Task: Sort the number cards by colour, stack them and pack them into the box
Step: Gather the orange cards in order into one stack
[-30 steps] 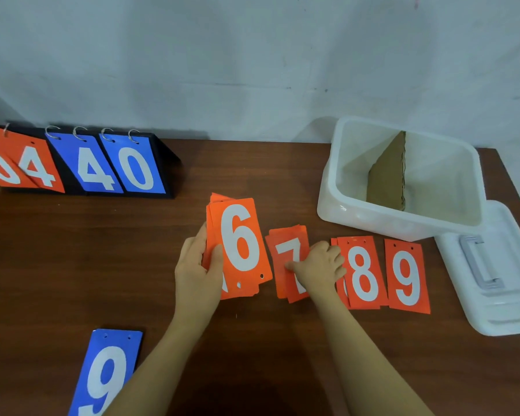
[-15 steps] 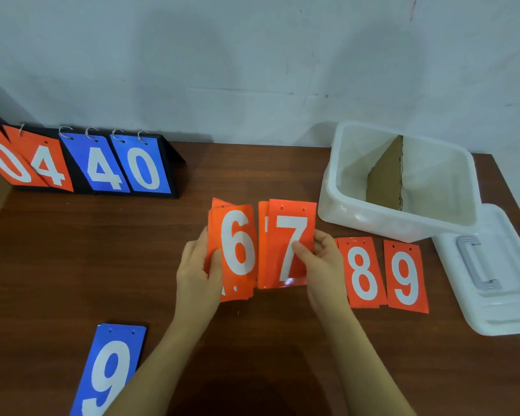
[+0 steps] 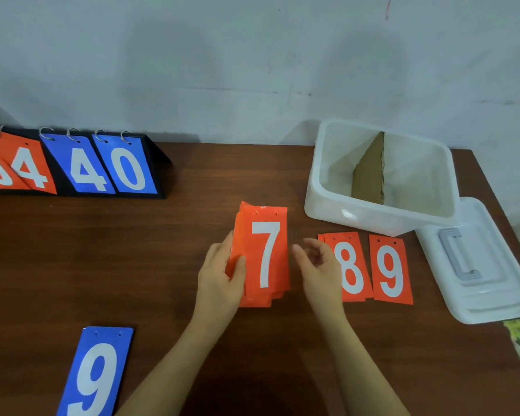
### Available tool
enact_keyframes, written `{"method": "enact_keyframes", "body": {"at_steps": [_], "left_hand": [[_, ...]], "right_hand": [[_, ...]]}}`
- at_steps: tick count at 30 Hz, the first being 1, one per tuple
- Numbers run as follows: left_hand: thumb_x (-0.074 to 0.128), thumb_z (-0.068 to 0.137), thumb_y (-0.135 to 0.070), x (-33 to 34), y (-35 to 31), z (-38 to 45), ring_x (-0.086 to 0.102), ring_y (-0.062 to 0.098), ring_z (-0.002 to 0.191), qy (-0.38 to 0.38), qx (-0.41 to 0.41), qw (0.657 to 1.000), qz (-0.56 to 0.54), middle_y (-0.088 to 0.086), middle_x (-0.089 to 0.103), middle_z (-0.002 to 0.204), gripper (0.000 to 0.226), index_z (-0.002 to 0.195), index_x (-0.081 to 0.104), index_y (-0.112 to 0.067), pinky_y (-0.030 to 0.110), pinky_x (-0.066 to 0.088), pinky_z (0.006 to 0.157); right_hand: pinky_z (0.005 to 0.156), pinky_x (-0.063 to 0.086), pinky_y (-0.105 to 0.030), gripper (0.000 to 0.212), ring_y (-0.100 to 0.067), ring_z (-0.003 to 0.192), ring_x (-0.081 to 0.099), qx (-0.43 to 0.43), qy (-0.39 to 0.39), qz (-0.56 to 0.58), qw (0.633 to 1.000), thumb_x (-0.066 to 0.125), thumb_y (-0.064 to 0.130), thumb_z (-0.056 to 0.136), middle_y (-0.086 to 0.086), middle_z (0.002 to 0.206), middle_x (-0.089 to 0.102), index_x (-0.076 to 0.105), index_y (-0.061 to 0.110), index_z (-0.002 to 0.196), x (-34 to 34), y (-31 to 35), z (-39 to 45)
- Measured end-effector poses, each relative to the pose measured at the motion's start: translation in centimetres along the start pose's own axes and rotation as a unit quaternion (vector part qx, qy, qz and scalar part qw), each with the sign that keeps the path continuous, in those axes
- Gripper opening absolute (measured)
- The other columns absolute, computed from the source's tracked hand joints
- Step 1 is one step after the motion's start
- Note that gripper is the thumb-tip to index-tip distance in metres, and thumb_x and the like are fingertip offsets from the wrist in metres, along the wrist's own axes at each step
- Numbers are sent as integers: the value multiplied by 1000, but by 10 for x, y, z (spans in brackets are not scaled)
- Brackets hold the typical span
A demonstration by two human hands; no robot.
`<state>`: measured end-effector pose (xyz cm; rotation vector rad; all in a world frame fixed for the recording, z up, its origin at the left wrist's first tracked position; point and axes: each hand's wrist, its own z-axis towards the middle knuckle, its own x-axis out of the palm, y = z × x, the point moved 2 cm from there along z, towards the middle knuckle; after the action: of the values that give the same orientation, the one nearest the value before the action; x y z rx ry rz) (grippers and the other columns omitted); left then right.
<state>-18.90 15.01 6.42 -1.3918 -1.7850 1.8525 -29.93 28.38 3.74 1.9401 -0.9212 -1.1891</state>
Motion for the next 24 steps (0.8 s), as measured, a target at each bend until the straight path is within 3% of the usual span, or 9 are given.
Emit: {"method": "enact_keyframes", "body": {"at_steps": [3, 6, 10, 16, 20, 24], "left_hand": [[47, 94, -30, 10, -3, 4, 43, -2, 108, -10, -12, 1000, 5, -17, 40, 118, 50, 141, 32, -29, 22, 39, 91], [47, 94, -28, 20, -4, 6, 42, 0, 111, -11, -13, 1000, 9, -15, 42, 120, 49, 142, 33, -26, 23, 39, 92], [48, 94, -27, 31, 1, 9, 45, 4, 113, -25, -24, 999, 19, -8, 47, 124, 50, 142, 33, -25, 27, 41, 95], [48, 95, -25, 35, 6, 12, 43, 7, 118, -49, -55, 997, 27, -3, 46, 128, 52, 144, 30, -25, 33, 41, 98], [46, 95, -25, 27, 11, 10, 45, 9, 116, -73, -65, 995, 32, -2, 47, 126, 51, 143, 31, -26, 32, 42, 95], [46, 95, -23, 19, 17, 3, 47, 12, 117, -90, -68, 993, 44, 0, 47, 126, 50, 143, 31, -25, 31, 43, 94]], "right_hand": [[102, 41, -44, 47, -28, 122, 46, 58, -87, -229, 968, 59, 34, 89, -12, 131, 52, 50, 12, 130, -37, -36, 33], [111, 27, -49, 72, -37, 135, 30, 98, -81, -345, 930, 59, 44, 87, -18, 146, 32, 29, 10, 143, -50, -56, 49], [112, 23, -47, 91, -36, 136, 24, 86, -35, -354, 931, 68, 50, 77, -17, 147, 23, 23, 10, 144, -32, -55, 49], [108, 27, -42, 87, -31, 132, 32, 125, -7, -354, 927, 78, 45, 69, -14, 141, 33, 32, 10, 133, -13, -45, 50], [107, 28, -40, 71, -28, 129, 39, 87, -2, -332, 939, 74, 27, 77, -10, 136, 42, 31, 11, 132, -2, -43, 43], [107, 29, -41, 66, -29, 130, 37, 102, -7, -327, 940, 69, 25, 82, -11, 138, 40, 32, 12, 134, -1, -39, 37]]}}
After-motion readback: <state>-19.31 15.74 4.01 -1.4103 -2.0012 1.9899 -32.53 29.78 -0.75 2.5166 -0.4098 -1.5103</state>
